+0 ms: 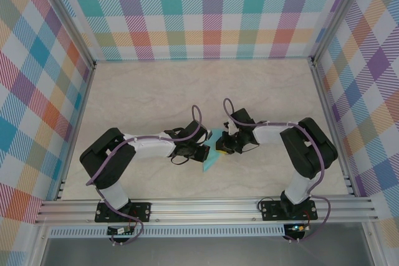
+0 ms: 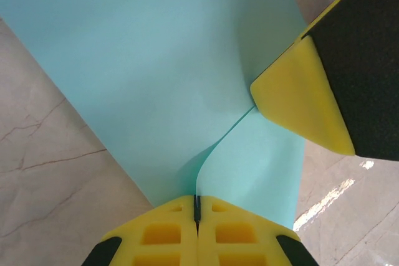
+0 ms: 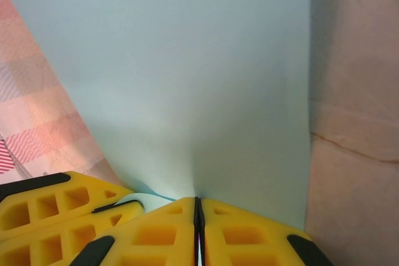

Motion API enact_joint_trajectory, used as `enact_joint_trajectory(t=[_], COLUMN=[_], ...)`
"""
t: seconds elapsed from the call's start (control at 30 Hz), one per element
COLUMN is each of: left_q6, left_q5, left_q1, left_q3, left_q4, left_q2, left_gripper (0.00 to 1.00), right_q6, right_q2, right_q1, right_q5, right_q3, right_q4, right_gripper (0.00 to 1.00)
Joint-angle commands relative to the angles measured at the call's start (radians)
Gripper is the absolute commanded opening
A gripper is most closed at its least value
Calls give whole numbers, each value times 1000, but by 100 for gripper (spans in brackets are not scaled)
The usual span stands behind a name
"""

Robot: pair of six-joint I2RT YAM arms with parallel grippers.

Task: Fold a paper plane with a square sheet of paper (pick it up from the middle)
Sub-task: Third fold the triangle at the center of the table.

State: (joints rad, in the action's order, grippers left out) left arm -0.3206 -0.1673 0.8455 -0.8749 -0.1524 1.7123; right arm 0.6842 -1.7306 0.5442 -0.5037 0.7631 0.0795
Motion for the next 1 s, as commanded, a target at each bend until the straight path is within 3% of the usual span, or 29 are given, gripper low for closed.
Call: enact_joint_trajectory(t=[0.0,0.2,0.63,0.97], left_q6=[18,20,21,22], left_q5=[4,5,0,0], left_q1=[-7,-8,-8,-7], left_q3=[13,13,6,-3], left_q4=[-46,-53,-50,-56], left_q2=[54,54,67,70], left_gripper=[0,0,0,0], right_q6=[-9,-41,-72,-25], right_q2=[-14,96,12,161], right_q1=[13,-24,-47,-13], right_q5=[20,-13,16,-84], right_q3=[-67,-62,-135,-82], right_q4=[-56,-76,-138,-118], right_gripper=[11,12,11,12])
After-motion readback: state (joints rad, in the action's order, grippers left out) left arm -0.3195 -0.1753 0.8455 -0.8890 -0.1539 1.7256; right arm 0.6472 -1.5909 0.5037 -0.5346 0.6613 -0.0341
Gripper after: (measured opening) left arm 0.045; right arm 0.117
